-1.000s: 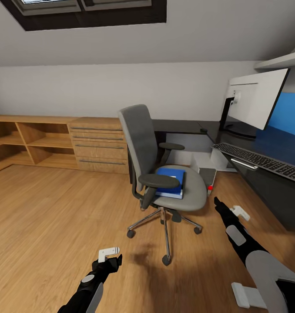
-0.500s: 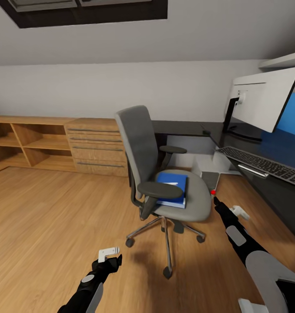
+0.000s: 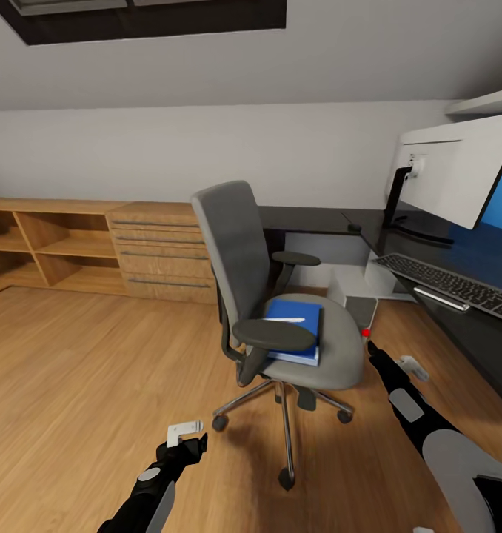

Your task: In the bedroom, organize the workspace by keeping the computer under the desk, ensuring the monitor is on the desk, placing the keyboard on the desk next to the monitor, placing the mouse on the desk next to the keyboard, moving the folder from the swivel chair onto the desk next to the mouse, stacking the notebook on top of the folder with the pen on top of the notebook, and positioning the swivel chair next to the desk.

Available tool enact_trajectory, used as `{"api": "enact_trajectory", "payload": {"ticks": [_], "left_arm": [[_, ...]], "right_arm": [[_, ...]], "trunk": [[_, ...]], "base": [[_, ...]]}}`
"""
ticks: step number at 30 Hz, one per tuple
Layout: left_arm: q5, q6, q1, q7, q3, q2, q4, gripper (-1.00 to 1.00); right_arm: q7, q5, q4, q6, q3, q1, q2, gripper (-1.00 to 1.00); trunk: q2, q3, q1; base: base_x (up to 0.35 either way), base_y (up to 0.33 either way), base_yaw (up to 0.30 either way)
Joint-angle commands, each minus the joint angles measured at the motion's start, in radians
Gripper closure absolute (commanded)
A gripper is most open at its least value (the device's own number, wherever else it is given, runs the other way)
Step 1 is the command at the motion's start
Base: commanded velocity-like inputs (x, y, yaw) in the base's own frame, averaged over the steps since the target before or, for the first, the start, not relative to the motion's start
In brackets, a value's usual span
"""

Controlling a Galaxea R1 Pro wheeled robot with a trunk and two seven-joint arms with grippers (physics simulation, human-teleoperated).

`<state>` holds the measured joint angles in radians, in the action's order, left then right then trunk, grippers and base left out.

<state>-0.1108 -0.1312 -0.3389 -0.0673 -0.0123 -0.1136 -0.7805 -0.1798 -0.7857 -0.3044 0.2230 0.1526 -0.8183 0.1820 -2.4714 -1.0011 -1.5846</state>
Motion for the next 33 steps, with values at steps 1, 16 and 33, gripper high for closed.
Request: {"api": "enact_trajectory", "payload": {"ticks": [1, 16, 33], "left_arm": [[-0.01, -0.005, 0.0, -0.005, -0.001, 0.0, -0.002, -1.0], [-0.011, -0.004, 0.0, -0.005, 0.001, 0.0, -0.002, -1.0], [-0.013, -0.002, 0.0, -0.005, 0.002, 0.0, -0.002, -1.0]], "right_arm": [[-0.009, -0.013, 0.002, 0.002, 0.002, -0.001, 0.0, -1.0], [-0.004, -0.048, 0.017, -0.004, 0.004, -0.001, 0.0, -1.0], [-0.006, -0.047, 0.056, -0.129, 0.073, -0.001, 0.002, -1.0]], "trunk": [[0.0, -0.001, 0.0], [0.0, -0.001, 0.0], [0.0, -0.001, 0.0]], "base": [[0.097, 0.0, 0.0], [0.069, 0.0, 0.0], [0.002, 0.0, 0.0]]}}
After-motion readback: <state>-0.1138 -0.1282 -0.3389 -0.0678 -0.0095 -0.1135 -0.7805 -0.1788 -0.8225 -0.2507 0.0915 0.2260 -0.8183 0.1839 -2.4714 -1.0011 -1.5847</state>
